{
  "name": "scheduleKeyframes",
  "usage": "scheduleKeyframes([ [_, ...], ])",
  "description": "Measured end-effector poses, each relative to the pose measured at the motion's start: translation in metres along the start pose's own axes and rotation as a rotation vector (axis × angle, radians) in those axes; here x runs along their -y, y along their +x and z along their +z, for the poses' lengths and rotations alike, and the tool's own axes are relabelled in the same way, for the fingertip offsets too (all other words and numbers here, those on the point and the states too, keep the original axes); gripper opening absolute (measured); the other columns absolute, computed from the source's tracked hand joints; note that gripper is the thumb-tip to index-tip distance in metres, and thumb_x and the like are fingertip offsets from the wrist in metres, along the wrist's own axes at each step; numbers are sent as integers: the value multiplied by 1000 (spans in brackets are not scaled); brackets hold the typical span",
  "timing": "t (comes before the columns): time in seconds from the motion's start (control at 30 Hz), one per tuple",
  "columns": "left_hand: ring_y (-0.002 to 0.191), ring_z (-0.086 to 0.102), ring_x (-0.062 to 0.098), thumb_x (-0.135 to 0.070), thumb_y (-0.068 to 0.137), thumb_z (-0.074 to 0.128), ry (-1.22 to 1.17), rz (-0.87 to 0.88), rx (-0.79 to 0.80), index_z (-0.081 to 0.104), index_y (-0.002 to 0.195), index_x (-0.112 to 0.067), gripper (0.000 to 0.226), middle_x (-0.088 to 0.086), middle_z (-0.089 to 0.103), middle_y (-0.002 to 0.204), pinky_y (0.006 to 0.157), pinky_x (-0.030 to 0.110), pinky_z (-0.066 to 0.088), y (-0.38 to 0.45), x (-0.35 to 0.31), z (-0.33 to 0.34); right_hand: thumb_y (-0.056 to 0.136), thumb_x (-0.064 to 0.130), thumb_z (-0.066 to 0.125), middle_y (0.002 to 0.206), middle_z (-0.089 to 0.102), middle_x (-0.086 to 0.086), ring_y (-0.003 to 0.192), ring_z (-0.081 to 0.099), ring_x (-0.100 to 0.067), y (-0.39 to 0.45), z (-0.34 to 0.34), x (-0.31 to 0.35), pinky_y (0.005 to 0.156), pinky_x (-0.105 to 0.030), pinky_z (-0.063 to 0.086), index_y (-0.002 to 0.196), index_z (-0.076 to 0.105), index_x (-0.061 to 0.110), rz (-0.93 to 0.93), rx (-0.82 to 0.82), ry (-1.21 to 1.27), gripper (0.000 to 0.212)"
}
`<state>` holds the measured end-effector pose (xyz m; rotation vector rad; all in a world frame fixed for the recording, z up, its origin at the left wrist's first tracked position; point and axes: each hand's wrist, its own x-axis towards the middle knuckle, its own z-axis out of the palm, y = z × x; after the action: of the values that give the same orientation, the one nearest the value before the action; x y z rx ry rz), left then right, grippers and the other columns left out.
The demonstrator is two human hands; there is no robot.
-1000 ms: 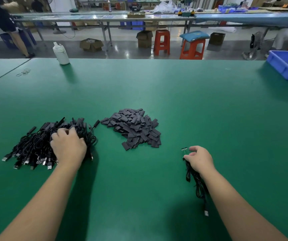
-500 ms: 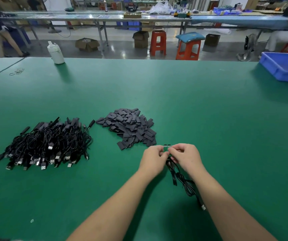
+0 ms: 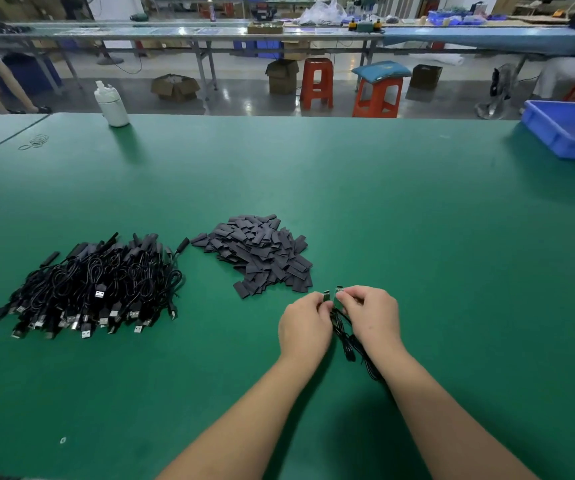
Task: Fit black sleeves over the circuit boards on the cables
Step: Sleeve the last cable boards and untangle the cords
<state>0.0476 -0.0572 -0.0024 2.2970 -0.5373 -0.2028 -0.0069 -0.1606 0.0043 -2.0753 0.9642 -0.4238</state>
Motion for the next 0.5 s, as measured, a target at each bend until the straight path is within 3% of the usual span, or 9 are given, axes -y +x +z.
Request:
scheduleKeyframes([
  [0.1, 65, 42, 16, -29, 95, 61, -166, 6, 59, 60, 69, -17, 29, -6, 49, 61, 60, 29, 33, 5, 9, -7, 88, 29, 70, 72, 73, 11, 75, 69, -13, 5, -1, -1, 76, -31, 55, 83, 78, 23, 11, -8, 41, 11],
  [0.2, 55, 36, 14, -29, 93, 63, -252, -48, 59, 54, 63, -14, 35, -5, 46, 54, 52, 25, 30, 11, 16, -13, 87, 31, 71, 65, 70, 13, 67, 65, -2, 6, 2, 2, 67, -23, 50, 75, 73, 28, -29, 77, 59, 12],
  [0.33, 57, 34, 16, -25, 91, 66, -431, -162, 76, 56, 64, -11, 32, 2, 47, 59, 56, 29, 28, 20, 24, -18, 89, 26, 72, 74, 70, 17, 70, 61, 2, 2, 0, 5, 63, -4, 40, 86, 75, 26, -122, 172, 67, 5],
  [0.43, 55, 40, 12, -20, 91, 67, -529, -181, 107, 63, 69, -6, 26, 0, 52, 59, 54, 25, 30, 23, 29, -21, 89, 23, 73, 82, 71, 14, 78, 63, -4, -3, -5, 5, 70, -10, 43, 87, 76, 26, -173, 257, 118, 5],
  [0.5, 53, 48, 6, -14, 92, 66, -663, -186, 152, 68, 76, -7, 18, -3, 60, 60, 52, 19, 36, 23, 30, -22, 88, 24, 74, 98, 67, 12, 91, 60, -1, -7, -7, 3, 83, -16, 40, 90, 77, 26, -222, 296, 124, 3],
])
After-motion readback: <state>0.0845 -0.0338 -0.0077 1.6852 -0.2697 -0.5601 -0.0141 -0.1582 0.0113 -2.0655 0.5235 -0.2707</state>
